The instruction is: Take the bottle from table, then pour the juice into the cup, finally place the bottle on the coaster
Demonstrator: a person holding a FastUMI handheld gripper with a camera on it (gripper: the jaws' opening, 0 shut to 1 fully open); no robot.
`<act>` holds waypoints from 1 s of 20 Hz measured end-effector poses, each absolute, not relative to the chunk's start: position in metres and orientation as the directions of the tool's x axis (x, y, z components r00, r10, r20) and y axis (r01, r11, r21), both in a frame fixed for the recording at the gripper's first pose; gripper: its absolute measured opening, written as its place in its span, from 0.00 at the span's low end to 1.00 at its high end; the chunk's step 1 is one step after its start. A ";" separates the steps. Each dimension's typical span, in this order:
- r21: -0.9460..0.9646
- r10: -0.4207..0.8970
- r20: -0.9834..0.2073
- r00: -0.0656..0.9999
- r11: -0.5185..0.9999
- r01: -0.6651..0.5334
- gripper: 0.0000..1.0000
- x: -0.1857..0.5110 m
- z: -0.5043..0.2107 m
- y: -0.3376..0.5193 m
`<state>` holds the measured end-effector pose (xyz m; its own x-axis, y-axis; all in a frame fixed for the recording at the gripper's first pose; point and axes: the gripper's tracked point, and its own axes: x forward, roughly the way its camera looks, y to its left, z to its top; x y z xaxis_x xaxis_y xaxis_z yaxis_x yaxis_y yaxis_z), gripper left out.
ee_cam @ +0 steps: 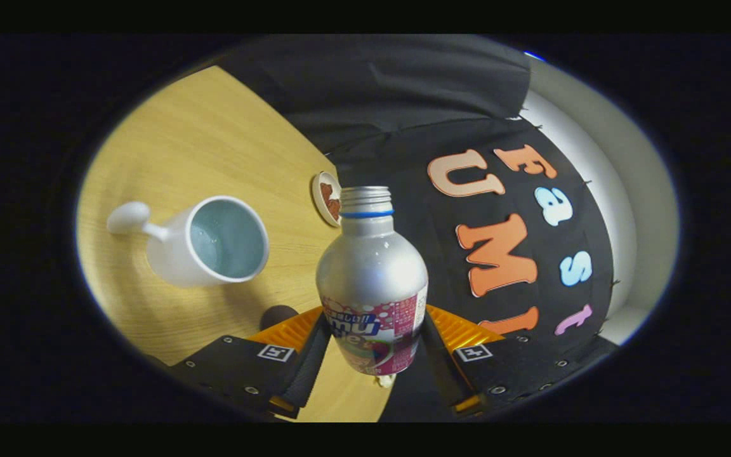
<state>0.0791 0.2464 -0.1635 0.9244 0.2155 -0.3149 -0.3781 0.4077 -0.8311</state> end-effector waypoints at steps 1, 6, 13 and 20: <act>-0.801 0.225 -0.318 0.921 0.457 -0.388 0.77 0.080 -0.159 0.246; -0.626 0.248 -0.307 0.919 0.674 -0.392 0.78 0.094 -0.149 0.242; -0.234 0.294 -0.324 0.899 0.896 -0.377 0.77 0.118 -0.168 0.227; -0.021 0.314 -0.370 0.874 0.938 -0.346 0.77 0.133 -0.212 0.218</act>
